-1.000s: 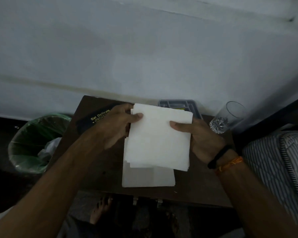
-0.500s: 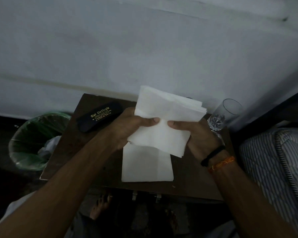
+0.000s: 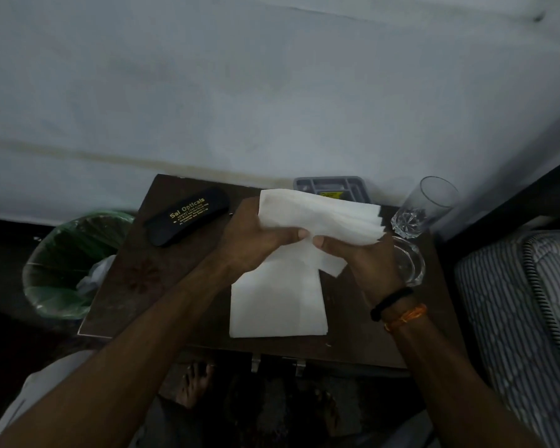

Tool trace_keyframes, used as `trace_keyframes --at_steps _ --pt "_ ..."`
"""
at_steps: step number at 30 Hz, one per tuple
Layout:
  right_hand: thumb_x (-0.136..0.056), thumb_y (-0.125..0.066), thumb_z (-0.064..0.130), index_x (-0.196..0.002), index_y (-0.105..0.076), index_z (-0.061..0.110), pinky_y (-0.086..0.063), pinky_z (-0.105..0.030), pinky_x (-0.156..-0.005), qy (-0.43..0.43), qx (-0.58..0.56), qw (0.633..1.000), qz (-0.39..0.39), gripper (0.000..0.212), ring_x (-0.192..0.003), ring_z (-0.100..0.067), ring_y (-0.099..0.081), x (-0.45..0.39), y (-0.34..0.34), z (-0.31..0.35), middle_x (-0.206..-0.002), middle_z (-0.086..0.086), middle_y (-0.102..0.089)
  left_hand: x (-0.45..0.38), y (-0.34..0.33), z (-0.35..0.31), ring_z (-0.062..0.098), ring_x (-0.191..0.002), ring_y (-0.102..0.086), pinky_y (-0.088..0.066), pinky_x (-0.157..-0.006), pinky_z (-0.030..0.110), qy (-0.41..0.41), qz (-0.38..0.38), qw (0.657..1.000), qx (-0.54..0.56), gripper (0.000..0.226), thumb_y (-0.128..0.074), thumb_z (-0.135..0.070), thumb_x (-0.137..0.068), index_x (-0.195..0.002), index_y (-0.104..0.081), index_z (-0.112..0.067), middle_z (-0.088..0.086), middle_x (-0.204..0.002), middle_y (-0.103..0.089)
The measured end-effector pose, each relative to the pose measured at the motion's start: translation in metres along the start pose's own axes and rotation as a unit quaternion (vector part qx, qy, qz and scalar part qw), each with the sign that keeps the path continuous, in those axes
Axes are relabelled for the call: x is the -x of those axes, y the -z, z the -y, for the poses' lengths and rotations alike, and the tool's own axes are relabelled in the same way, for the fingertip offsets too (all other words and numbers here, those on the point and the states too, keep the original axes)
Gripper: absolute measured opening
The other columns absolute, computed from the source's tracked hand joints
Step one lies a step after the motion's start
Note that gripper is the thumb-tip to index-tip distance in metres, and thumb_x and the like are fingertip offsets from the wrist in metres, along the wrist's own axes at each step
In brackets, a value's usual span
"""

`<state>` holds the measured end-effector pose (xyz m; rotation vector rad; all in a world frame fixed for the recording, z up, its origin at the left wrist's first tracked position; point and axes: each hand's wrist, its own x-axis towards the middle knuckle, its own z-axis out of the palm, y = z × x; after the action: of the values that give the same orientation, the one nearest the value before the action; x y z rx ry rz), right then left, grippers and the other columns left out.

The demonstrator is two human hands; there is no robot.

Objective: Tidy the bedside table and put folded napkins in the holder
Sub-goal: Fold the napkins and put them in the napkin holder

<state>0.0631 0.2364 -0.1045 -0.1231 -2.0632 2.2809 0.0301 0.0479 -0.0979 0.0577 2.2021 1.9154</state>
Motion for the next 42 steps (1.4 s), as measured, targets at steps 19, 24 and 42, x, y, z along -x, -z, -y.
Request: trace_keyframes --at_steps 19,24,42 --pt "-0.07 -0.075 -0.015 -0.118 -0.066 0.002 -0.059 -0.036 -0.082 -0.066 0.022 0.996 0.057 0.052 -0.104 -0.025 -0.07 -0.009 0.009 -0.031 -0.114 -0.012 -0.072 0.007 -0.002 0.023 0.019 -0.112 -0.062 -0.055 -0.094 0.043 0.036 -0.005 0.998 -0.06 0.046 -0.079 -0.009 -0.077 -0.117 -0.06 -0.023 -0.001 -0.119 -0.064" --pt "-0.071 -0.076 -0.012 -0.122 -0.064 0.001 -0.057 -0.043 -0.091 -0.057 0.032 0.997 0.044 0.054 -0.109 -0.025 -0.068 -0.007 0.006 -0.039 -0.119 -0.014 -0.07 0.009 -0.005 0.023 0.019 -0.113 -0.061 -0.054 -0.096 0.046 0.05 -0.03 0.996 -0.062 0.052 -0.081 -0.021 -0.077 -0.124 -0.058 -0.02 0.001 -0.124 -0.064" --pt "-0.073 -0.084 0.01 -0.097 -0.069 0.028 -0.061 -0.035 -0.078 0.02 0.143 0.989 -0.022 0.033 -0.093 -0.013 -0.073 -0.003 -0.01 -0.01 -0.101 0.005 -0.074 0.009 -0.007 0.011 0.016 -0.109 -0.062 -0.055 -0.091 0.04 0.023 -0.088 0.996 0.009 0.056 -0.084 -0.034 -0.071 -0.119 -0.055 -0.031 -0.006 -0.12 -0.062"
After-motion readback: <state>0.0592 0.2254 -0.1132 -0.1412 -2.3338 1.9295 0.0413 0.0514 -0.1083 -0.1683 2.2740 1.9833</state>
